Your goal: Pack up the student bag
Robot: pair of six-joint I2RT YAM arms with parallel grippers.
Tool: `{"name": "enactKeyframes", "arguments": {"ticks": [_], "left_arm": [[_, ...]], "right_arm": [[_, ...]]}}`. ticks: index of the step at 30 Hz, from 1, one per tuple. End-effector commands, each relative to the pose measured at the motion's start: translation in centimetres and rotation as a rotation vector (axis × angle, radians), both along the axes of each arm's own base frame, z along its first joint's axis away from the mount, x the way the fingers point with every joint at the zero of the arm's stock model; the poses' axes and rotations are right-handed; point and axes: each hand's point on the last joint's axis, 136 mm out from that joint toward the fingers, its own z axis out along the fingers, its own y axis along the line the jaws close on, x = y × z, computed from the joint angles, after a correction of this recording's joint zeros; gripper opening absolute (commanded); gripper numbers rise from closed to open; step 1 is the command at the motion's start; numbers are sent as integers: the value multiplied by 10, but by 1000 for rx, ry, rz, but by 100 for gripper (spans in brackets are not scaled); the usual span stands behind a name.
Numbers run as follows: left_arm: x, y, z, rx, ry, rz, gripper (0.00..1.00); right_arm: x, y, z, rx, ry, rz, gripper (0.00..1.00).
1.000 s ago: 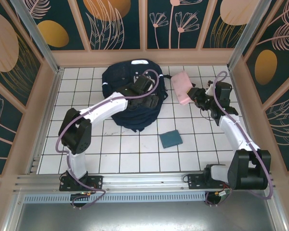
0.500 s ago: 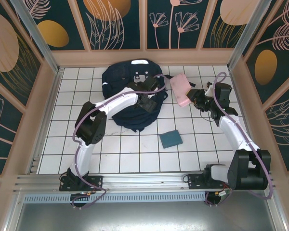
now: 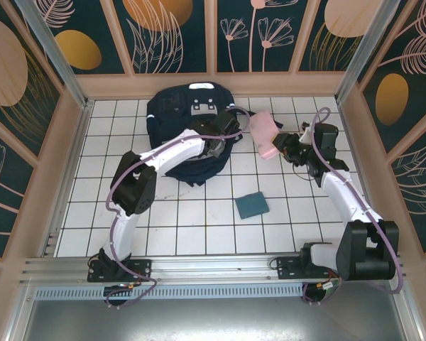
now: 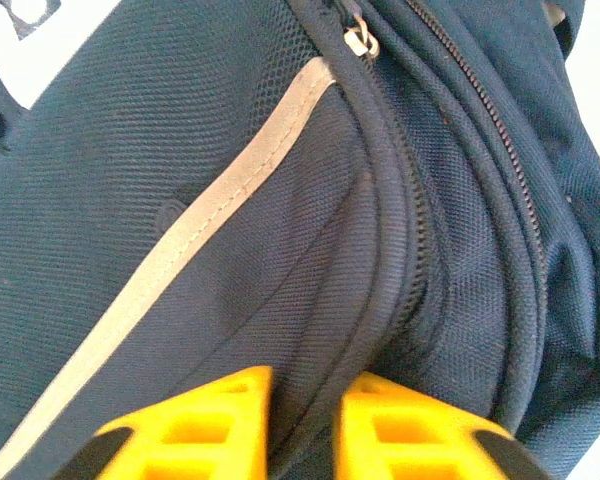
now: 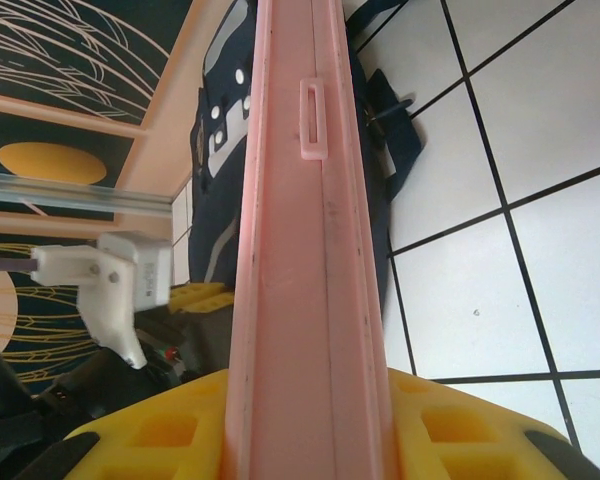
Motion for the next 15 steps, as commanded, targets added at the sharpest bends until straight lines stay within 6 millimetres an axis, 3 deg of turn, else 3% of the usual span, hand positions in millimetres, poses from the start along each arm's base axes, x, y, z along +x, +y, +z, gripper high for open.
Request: {"name": "enactKeyframes", "arguments": {"ticks": [1,5,15], "left_arm": [[20,19,49,-18,-162,74,14],[20,19,57,-22,-179,66,0],[-3,3,60,-135,-85,-32,0]], "right_arm": [[4,7,19,11,-69,25,20],[4,12,20,11,-68,33,20],[2,19,21,9,-66,39,20]]}}
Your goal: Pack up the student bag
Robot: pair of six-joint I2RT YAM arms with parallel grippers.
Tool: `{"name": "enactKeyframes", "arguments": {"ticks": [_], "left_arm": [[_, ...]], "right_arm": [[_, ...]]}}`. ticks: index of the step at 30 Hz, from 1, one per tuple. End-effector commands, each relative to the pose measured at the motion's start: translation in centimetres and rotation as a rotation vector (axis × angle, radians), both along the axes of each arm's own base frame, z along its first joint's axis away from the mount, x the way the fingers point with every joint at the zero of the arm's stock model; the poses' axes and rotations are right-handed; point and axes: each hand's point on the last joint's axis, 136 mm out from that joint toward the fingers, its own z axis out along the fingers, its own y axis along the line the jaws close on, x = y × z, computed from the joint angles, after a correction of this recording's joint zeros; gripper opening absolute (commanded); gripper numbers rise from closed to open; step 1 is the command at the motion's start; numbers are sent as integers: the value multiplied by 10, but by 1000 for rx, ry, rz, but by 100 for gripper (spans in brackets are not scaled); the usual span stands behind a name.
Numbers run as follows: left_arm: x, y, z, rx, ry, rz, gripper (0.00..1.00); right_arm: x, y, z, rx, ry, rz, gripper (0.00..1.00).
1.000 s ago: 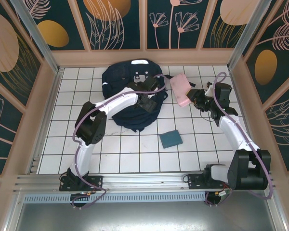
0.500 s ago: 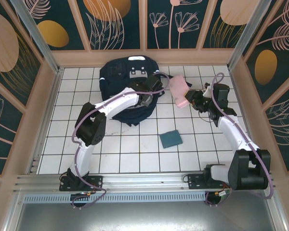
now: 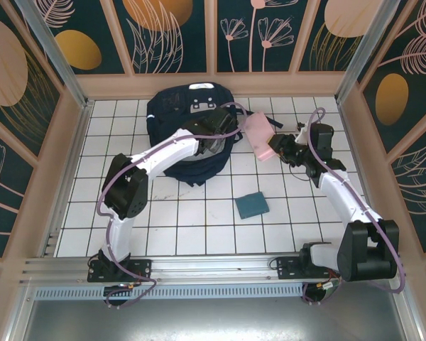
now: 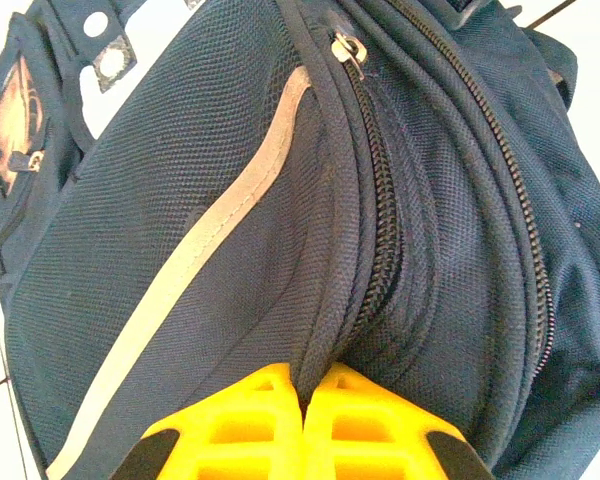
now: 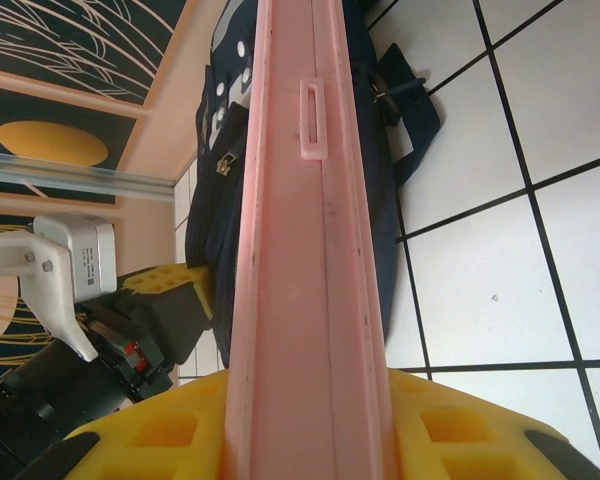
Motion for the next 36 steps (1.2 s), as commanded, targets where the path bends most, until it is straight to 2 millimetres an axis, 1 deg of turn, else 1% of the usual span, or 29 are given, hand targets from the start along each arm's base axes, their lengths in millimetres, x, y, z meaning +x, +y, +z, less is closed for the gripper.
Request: {"name": "enactKeyframes", "arguments": {"ticks": [1,2,4,6,8,11,13,17,20,23,25,26,28,30,33,36], "left_arm": [[-7,-3,36,-125,-16,-19,0],[-11,-4,39,-142,-8,-19,0],[-17,1,49,-172,-21,-5,0],[-20,7,67,-200,-57,13,0],[-21,11,85,-232,-99,27,0],[-22,7,108,-300,-146,23,0],[-20,2,118,-342,-167,12,0],[-14,-9,133,-405,-199,-4,0],[-13,-18,138,-443,-198,-29,0],[-14,-23,143,-474,-202,-48,0],[-14,-23,146,-481,-206,-46,0],[-15,-23,148,-484,-209,-47,0],[-16,-19,150,-486,-219,-38,0],[-16,-17,150,-482,-228,-32,0],[-16,-16,147,-476,-228,-28,0],[-14,-16,145,-474,-232,-22,0]], "right_arm": [[6,5,21,11,-68,8,20],[6,6,21,10,-67,11,20],[2,9,19,7,-60,28,20],[-5,13,12,4,-37,51,20],[-16,22,8,38,-26,105,20],[-38,42,9,110,-18,209,20],[-51,54,13,127,-21,251,21],[-67,78,11,151,4,317,21],[-69,95,16,170,-16,352,21],[-60,107,17,190,-3,352,21],[-53,108,20,176,-15,324,21],[-48,105,21,154,-20,288,20],[-40,93,21,88,-32,203,20],[-38,80,27,38,-60,132,19],[-40,66,41,5,-112,68,19],[-44,62,48,13,-129,53,19]]}}
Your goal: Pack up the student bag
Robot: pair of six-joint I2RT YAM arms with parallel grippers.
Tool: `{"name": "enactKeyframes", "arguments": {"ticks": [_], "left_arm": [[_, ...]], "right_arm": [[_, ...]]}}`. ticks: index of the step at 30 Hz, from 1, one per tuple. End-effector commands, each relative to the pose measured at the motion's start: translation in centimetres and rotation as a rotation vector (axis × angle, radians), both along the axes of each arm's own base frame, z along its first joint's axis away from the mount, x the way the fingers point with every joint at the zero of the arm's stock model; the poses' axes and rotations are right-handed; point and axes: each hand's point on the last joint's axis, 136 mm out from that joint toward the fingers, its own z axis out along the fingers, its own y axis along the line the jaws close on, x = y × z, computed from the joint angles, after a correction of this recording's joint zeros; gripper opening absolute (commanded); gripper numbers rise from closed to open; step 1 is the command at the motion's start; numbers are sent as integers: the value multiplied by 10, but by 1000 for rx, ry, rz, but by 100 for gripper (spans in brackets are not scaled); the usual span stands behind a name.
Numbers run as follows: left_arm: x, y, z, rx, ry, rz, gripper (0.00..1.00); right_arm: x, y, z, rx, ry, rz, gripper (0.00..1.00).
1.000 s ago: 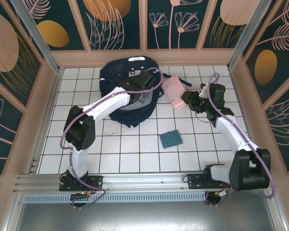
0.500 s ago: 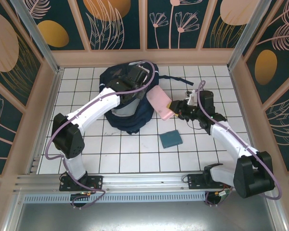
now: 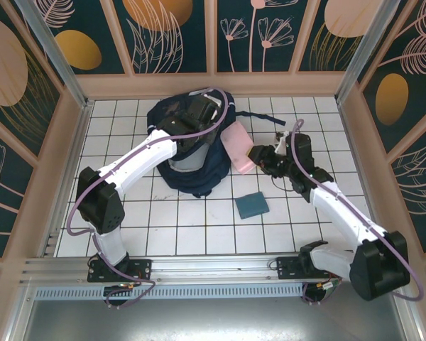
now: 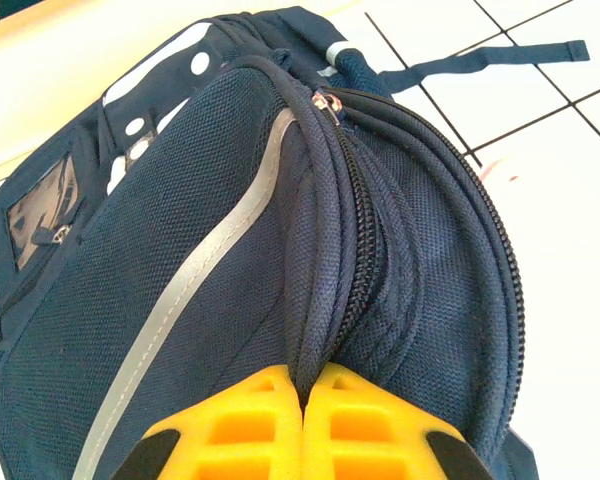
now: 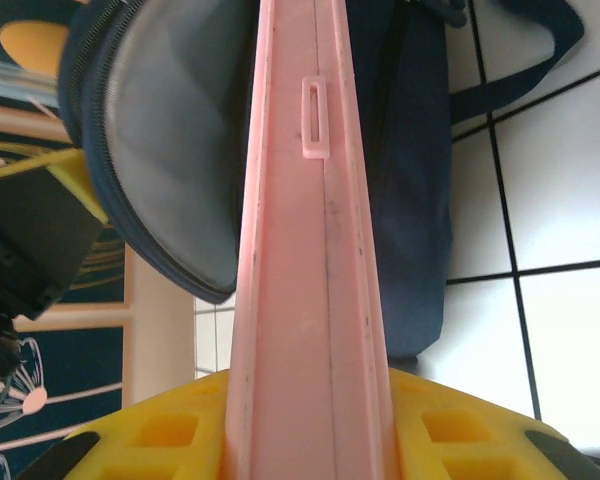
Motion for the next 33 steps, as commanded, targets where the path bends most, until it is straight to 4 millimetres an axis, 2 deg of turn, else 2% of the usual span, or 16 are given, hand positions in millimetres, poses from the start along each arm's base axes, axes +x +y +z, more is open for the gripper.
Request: {"name": "enactKeyframes", "arguments": {"ticks": [1,8,14,22,27,29,33], "left_arm": [[6,-13,57,-155,-145,1,0],[7,-17,61,-174,-149,-7,0],[3,-18,65,-195,-149,-23,0],[-2,-25,70,-237,-139,-55,0],[-2,-26,72,-253,-130,-51,0],[-4,-27,73,-263,-127,-54,0],[-4,-29,71,-270,-113,-59,0]], "right_arm": [[5,-2,41,21,-138,-25,19],[1,19,38,91,-129,47,19],[10,53,20,112,-66,136,19],[51,108,2,160,-61,145,19],[90,125,-9,179,-46,89,18],[98,142,-12,170,-56,89,18],[124,159,-27,165,-67,45,18]]}}
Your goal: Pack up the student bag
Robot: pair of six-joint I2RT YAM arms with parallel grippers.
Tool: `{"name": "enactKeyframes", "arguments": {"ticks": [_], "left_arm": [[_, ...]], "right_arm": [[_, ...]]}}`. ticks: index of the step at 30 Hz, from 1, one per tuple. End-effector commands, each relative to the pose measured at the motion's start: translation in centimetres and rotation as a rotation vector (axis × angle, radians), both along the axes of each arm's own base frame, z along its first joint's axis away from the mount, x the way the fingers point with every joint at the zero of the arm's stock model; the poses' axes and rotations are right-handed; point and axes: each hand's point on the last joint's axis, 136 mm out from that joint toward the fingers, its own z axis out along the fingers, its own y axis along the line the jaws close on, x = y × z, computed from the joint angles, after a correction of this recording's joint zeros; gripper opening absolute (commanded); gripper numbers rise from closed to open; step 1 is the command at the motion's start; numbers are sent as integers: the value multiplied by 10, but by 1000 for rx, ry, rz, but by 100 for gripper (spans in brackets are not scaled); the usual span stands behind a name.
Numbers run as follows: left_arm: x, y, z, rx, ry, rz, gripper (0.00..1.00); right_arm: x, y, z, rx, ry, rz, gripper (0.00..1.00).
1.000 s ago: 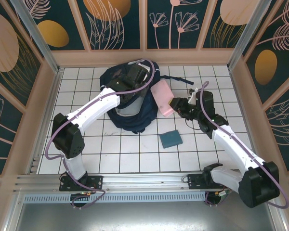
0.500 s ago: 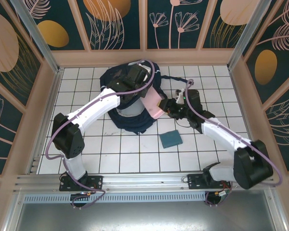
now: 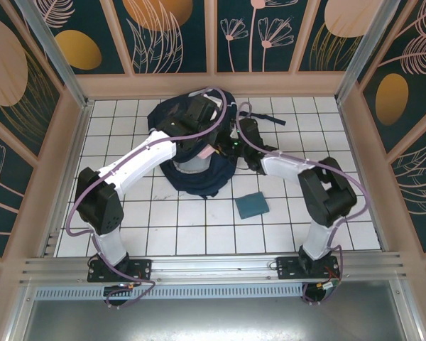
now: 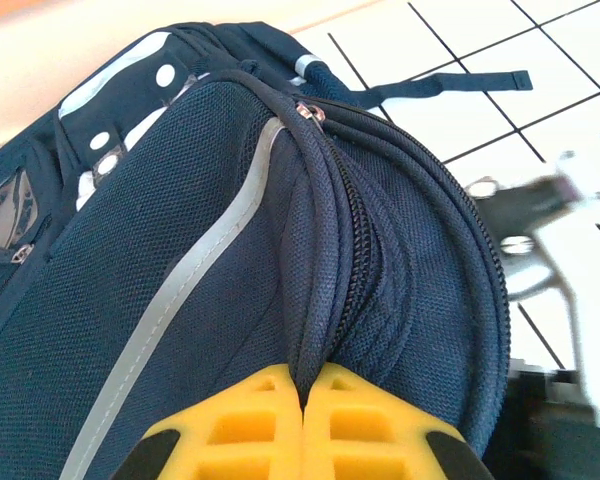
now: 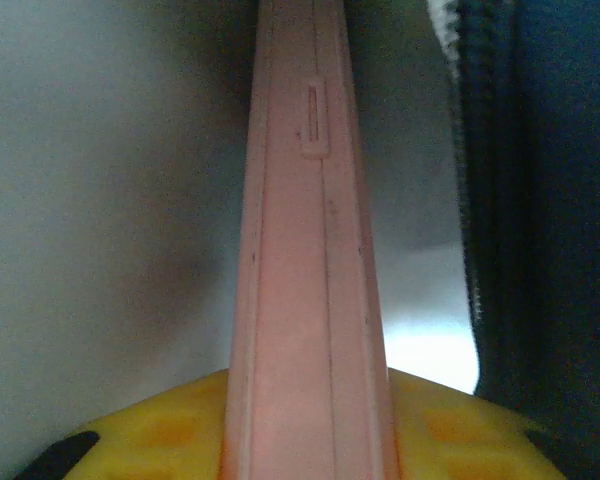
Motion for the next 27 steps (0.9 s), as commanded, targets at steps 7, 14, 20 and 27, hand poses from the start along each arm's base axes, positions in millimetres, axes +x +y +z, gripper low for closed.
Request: {"name": "enactKeyframes", "arguments": {"ticks": [7,14,20,27], "left_arm": [[1,-14,73,-188,-126,-2,0],[4,-17,74,-199,-128,-1,0],[10,-19,74,-201,-131,17,0],[14,-16,72,-201,-138,53,0]], "right_arm": [[56,29,1,76,-123,-92,18],[75,31,-11,78,-176,-150,20],[79,24,-17,84,-150,-179,62],[21,-14,-14,74,-46,-114,86]]}}
